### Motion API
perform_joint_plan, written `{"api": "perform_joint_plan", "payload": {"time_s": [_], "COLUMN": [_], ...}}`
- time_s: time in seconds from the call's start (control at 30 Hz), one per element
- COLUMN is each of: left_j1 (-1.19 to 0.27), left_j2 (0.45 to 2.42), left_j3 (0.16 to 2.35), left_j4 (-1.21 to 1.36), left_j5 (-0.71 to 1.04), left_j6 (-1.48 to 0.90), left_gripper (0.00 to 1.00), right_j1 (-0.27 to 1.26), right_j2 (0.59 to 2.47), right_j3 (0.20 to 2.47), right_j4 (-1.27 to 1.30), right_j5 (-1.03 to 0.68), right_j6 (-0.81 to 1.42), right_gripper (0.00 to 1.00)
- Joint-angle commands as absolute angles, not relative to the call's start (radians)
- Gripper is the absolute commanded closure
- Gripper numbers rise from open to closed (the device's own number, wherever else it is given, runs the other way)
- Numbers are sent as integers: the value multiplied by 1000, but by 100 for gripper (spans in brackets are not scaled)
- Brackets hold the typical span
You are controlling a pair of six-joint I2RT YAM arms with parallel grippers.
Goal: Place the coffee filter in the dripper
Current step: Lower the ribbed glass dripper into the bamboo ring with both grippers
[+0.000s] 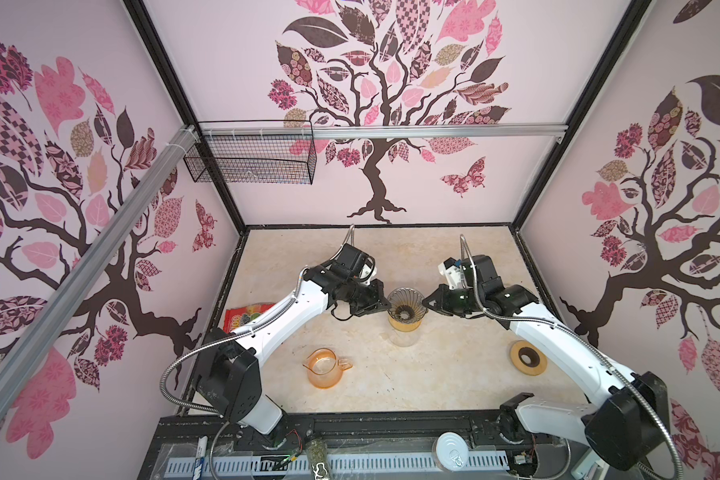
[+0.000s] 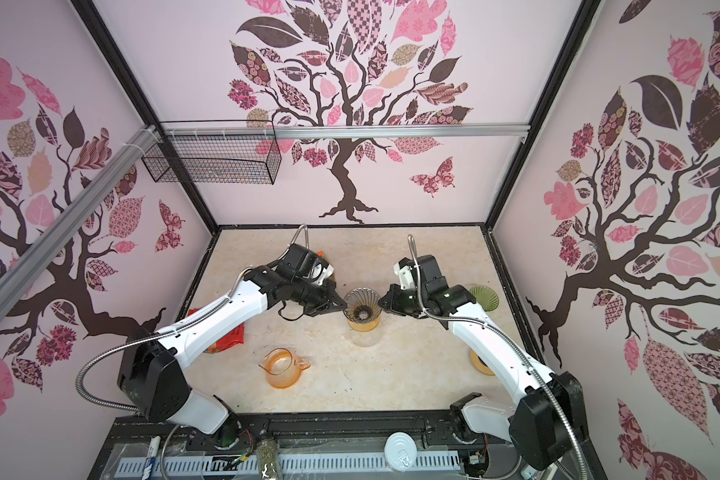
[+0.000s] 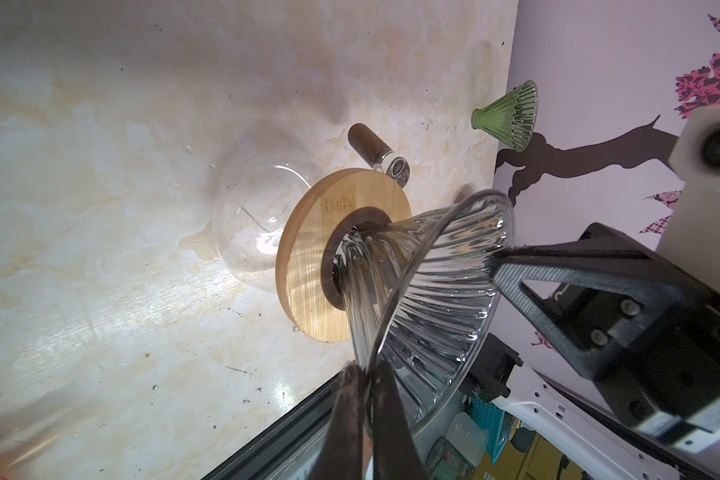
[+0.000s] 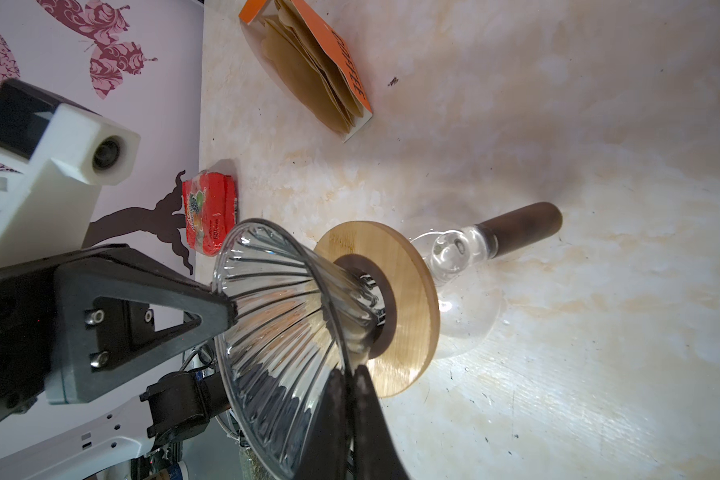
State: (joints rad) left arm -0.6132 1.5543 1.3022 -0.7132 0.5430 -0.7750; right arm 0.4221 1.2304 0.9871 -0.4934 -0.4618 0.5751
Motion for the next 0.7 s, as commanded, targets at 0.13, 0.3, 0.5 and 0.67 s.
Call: {"api": "perform_joint_plan", "payload": {"time_s": [0.13, 0.3, 0.5, 0.67], "left_j1": [-615, -616, -615, -616], "left_j2": [1573, 1583, 1604, 1616], "left_j3": [1349, 1336, 1322, 1316], "left_j4": [-738, -746, -755, -762], "left_j5": [550, 548, 562, 564], "left_j6": [-755, -758, -760, -756], "left_gripper": [100, 100, 100, 100], "right_j1": [428, 427, 428, 427], "right_j2": [1265, 1273, 1284, 1282], "right_j3": [979, 985, 977, 969], "right_j4": [-518, -533, -541, -543], "right_j5": [-460, -453, -451, -439], "right_j6": [551, 542, 537, 538], "right_gripper": [100, 100, 100, 100]}}
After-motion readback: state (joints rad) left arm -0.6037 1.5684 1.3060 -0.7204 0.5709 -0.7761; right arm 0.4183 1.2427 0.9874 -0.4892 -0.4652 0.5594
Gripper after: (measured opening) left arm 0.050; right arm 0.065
